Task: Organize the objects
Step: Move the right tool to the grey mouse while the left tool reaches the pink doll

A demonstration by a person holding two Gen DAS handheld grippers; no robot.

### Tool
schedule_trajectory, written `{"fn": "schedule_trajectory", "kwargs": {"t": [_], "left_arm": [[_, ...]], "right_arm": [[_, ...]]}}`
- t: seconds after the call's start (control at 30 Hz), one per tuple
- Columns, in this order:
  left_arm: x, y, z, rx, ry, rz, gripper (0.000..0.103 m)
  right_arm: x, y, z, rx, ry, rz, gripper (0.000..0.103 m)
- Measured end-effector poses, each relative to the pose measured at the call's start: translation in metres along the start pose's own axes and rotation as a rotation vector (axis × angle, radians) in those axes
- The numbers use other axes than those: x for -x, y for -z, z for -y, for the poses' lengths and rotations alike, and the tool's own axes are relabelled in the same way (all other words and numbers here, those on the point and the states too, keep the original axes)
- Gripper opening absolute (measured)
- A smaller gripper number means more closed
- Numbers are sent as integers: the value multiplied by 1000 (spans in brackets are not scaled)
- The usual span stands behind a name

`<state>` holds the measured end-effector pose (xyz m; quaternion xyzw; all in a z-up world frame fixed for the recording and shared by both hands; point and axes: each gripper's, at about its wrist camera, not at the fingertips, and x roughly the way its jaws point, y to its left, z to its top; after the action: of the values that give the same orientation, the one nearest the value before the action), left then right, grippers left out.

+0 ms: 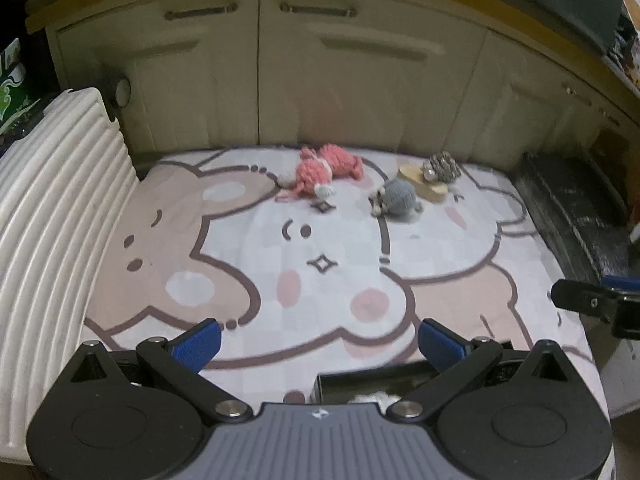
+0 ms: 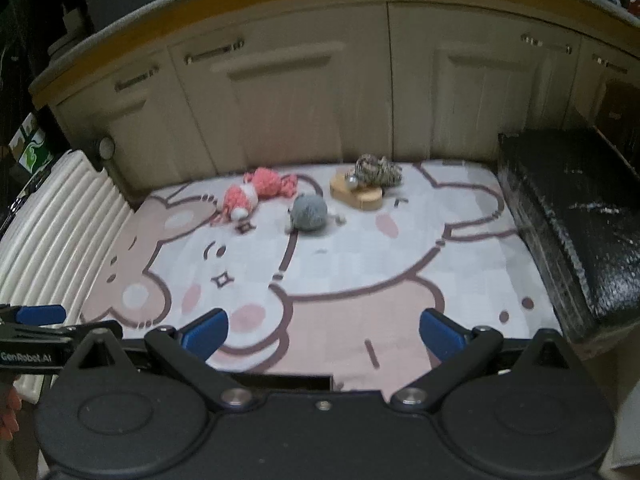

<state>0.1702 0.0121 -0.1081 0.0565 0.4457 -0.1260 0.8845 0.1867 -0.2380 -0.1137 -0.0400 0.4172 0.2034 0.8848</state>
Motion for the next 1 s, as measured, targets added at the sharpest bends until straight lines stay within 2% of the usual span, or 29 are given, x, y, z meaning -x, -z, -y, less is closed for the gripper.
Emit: {"fn": "schedule_trajectory", "kwargs": {"t": [0.33,0.7,0.93,1.0], "left_arm": [[-20,-13,-2,15,5,101,103],[-51,-22,-1,-24,26,212,103],[-67,-33,-6,-6,52,256,102],[-73,-39,-8,-22,37,271,102]], "right_arm": [[-25,-8,8,-6,36,95,103],[-57,-14,17,11,57,249,103],[-85,-23,26,-19,52,256,103],[-94,-26,28,-16,36,255,103]]}}
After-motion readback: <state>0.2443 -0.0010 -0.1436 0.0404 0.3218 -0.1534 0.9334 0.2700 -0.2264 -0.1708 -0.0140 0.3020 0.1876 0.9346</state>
